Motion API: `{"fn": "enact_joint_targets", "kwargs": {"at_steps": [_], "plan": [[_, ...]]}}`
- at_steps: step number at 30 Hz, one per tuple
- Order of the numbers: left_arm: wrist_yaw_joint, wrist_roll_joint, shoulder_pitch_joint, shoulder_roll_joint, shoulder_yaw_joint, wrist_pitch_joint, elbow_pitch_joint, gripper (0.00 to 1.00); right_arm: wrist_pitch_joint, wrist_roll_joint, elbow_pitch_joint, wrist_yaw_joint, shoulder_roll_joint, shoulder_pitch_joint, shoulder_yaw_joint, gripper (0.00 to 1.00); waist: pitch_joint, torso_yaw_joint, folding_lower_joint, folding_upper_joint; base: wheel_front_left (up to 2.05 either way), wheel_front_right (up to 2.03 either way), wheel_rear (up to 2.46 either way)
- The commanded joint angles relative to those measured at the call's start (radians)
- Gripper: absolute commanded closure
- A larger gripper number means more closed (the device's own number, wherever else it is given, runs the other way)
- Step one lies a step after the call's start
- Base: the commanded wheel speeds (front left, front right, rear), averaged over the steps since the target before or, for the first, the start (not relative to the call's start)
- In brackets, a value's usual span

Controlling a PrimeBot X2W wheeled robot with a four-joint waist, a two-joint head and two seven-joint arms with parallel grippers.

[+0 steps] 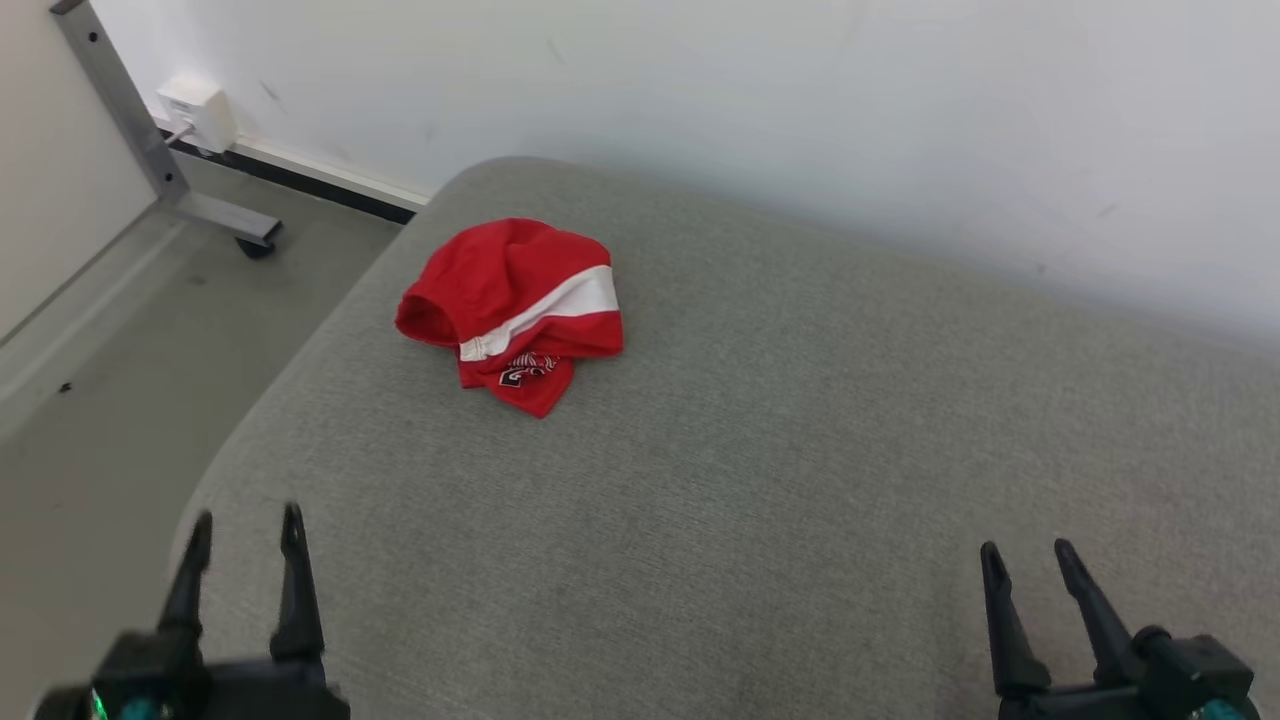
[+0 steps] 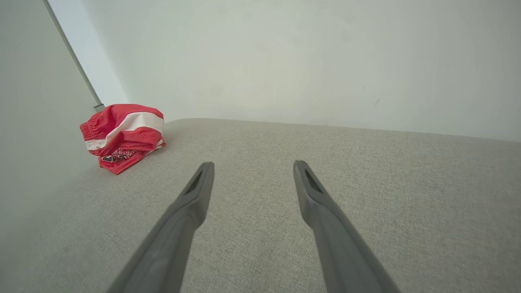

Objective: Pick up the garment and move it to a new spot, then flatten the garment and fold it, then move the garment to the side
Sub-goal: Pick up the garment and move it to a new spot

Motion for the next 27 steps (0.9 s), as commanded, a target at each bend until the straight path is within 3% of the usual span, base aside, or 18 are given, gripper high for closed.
{"fn": "enact_joint_targets", "kwargs": {"at_steps": [1,16,27], "plan": [[-0.002,-0.010,-0.043,0.007,-0.001,-0.003,0.010,0.00,0.000,-0.006,-0.005,-0.003,-0.013,-0.019,-0.003,0.00,0.035,-0.034,0.0000,-0.0001,0.00,0.00,0.00],[-0.003,-0.054,-0.643,0.149,0.027,0.094,0.168,0.00,0.019,0.008,-0.119,-0.003,-0.120,-0.141,-0.095,0.00,0.329,-0.302,0.0000,-0.0001,0.00,0.00,0.00],[0.000,-0.049,-0.825,0.265,0.027,0.265,0.384,0.00,0.007,0.016,-0.128,-0.003,-0.110,-0.190,-0.136,0.00,0.437,-0.450,0.0000,-0.0001,0.00,0.00,0.00]]}}
